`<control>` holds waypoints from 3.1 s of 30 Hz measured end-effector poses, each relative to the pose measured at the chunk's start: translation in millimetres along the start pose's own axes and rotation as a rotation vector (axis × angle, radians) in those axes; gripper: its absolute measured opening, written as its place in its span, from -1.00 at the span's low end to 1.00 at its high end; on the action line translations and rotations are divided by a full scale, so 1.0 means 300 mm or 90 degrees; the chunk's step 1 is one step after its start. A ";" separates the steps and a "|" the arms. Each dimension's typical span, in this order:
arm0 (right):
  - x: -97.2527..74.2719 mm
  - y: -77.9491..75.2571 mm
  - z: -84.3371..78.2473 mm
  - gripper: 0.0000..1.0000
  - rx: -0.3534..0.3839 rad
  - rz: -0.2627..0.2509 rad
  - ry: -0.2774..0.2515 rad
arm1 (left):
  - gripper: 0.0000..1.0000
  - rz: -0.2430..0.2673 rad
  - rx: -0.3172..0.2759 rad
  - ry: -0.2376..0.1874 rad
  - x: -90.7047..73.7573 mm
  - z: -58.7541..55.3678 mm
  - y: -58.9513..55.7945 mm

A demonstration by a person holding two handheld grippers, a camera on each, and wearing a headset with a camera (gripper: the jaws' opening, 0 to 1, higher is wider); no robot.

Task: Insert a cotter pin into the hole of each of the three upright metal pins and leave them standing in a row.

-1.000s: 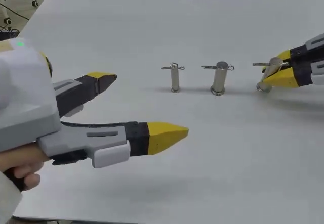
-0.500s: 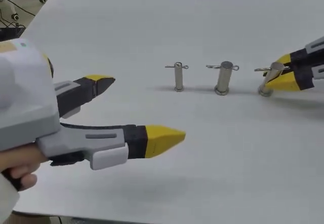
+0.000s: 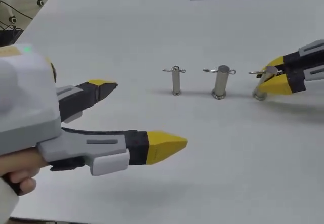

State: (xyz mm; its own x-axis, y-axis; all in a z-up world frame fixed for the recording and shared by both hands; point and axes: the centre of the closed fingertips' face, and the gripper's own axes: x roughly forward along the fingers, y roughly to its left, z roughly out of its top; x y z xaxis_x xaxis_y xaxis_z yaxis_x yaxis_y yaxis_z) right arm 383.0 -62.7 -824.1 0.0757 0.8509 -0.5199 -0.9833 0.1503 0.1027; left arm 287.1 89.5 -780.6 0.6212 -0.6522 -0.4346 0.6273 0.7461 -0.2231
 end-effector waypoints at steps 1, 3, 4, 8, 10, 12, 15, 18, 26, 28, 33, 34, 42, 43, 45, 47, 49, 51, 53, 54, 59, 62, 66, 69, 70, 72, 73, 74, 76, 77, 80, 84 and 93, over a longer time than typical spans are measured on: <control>-0.004 -0.001 0.003 -0.53 -0.001 -0.003 0.001 | 0.99 -0.001 0.000 0.000 0.000 0.000 -0.001; -0.006 -0.001 0.005 -0.40 -0.011 -0.013 0.008 | 0.99 -0.001 0.001 0.000 -0.002 -0.001 -0.002; -0.008 0.002 0.003 -0.37 -0.010 -0.014 0.013 | 0.99 -0.001 0.001 0.000 -0.004 -0.002 -0.002; -0.025 0.019 0.019 -0.29 0.007 -0.031 0.003 | 0.99 0.001 0.003 -0.006 -0.013 0.002 -0.002; -0.041 0.017 0.035 -0.17 0.019 -0.067 -0.011 | 0.99 0.003 0.004 -0.008 -0.019 0.003 -0.001; -0.061 0.035 0.051 -0.09 0.018 -0.086 -0.024 | 0.99 0.005 0.005 -0.009 -0.027 0.004 0.000; -0.091 0.066 0.067 -0.07 0.030 -0.109 -0.038 | 0.99 0.006 0.007 -0.014 -0.039 0.009 -0.001; -0.118 0.108 0.084 0.05 0.064 -0.132 -0.062 | 0.99 0.006 0.005 -0.015 -0.044 0.009 0.000; -0.169 0.160 0.049 0.28 0.121 -0.181 -0.074 | 0.99 -0.007 0.004 -0.022 -0.050 0.009 -0.010; -0.180 0.177 0.045 0.37 0.149 -0.194 -0.082 | 0.99 -0.012 0.007 -0.022 -0.051 0.009 -0.015; -0.187 0.226 0.006 0.54 0.181 -0.213 -0.068 | 0.99 -0.017 -0.004 -0.026 -0.048 -0.005 -0.013; -0.188 0.230 -0.001 0.57 0.196 -0.221 -0.072 | 0.99 -0.019 -0.008 -0.022 -0.046 -0.012 -0.013; -0.185 0.302 -0.060 0.82 0.262 -0.245 -0.072 | 0.99 -0.019 -0.028 0.003 -0.052 -0.063 -0.013; -0.184 0.313 -0.067 0.86 0.267 -0.246 -0.069 | 0.99 -0.019 -0.029 0.004 -0.052 -0.065 -0.013; -0.178 0.331 -0.075 0.91 0.278 -0.244 -0.064 | 0.99 -0.016 -0.034 0.008 -0.053 -0.076 -0.013; -0.170 0.344 -0.074 0.95 0.278 -0.246 -0.063 | 0.99 -0.019 -0.041 0.010 -0.053 -0.088 -0.018; -0.164 0.351 -0.075 0.97 0.277 -0.250 -0.058 | 0.99 -0.020 -0.046 0.013 -0.048 -0.099 -0.031; -0.157 0.356 -0.080 0.98 0.279 -0.251 -0.053 | 0.99 -0.011 -0.042 0.016 -0.045 -0.106 -0.029; -0.149 0.367 -0.096 0.99 0.275 -0.255 -0.029 | 0.99 -0.007 -0.034 0.031 -0.039 -0.122 -0.032; -0.147 0.371 -0.094 1.00 0.276 -0.255 -0.029 | 0.99 -0.003 -0.027 0.042 -0.039 -0.132 -0.029; -0.154 0.384 -0.074 1.00 0.303 -0.261 -0.045 | 0.99 0.000 -0.031 0.051 -0.036 -0.145 -0.034; -0.168 0.385 -0.066 1.00 0.316 -0.274 -0.050 | 0.99 0.004 -0.035 0.054 -0.036 -0.151 -0.034; -0.178 0.395 -0.070 1.00 0.341 -0.279 -0.039 | 0.99 0.012 -0.038 0.052 -0.037 -0.147 -0.030; -0.188 0.397 -0.082 1.00 0.340 -0.293 -0.022 | 0.99 0.016 -0.038 0.049 -0.039 -0.138 -0.029; -0.190 0.397 -0.090 1.00 0.341 -0.293 -0.018 | 0.99 0.015 -0.035 0.049 -0.041 -0.135 -0.030; -0.192 0.399 -0.098 1.00 0.348 -0.294 -0.013 | 0.99 0.015 -0.036 0.047 -0.046 -0.129 -0.032; -0.194 0.396 -0.098 1.00 0.349 -0.297 -0.016 | 0.99 0.015 -0.037 0.047 -0.047 -0.129 -0.032; -0.197 0.395 -0.098 1.00 0.348 -0.298 -0.016 | 0.99 0.016 -0.037 0.047 -0.049 -0.130 -0.032; -0.201 0.392 -0.098 1.00 0.340 -0.303 -0.009 | 0.99 0.018 -0.037 0.053 -0.054 -0.134 -0.030; -0.204 0.390 -0.099 1.00 0.338 -0.307 -0.006 | 0.99 0.018 -0.037 0.057 -0.058 -0.135 -0.029; -0.208 0.386 -0.086 1.00 0.365 -0.310 -0.027 | 0.99 0.019 -0.036 0.061 -0.067 -0.137 -0.024; -0.219 0.377 -0.064 1.00 0.376 -0.309 -0.043 | 0.90 0.012 -0.041 0.061 -0.073 -0.134 -0.022; -0.230 0.381 -0.057 1.00 0.360 -0.307 -0.018 | 0.98 0.011 -0.038 0.070 -0.059 -0.134 -0.022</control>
State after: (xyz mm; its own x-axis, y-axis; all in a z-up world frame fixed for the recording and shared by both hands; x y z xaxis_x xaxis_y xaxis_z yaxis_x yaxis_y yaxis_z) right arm 262.5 -112.8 -790.8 0.4891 0.6366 -0.5963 -0.6051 0.7400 0.2937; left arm 253.1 101.5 -806.5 0.5745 -0.6229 -0.5310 0.5854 0.7661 -0.2654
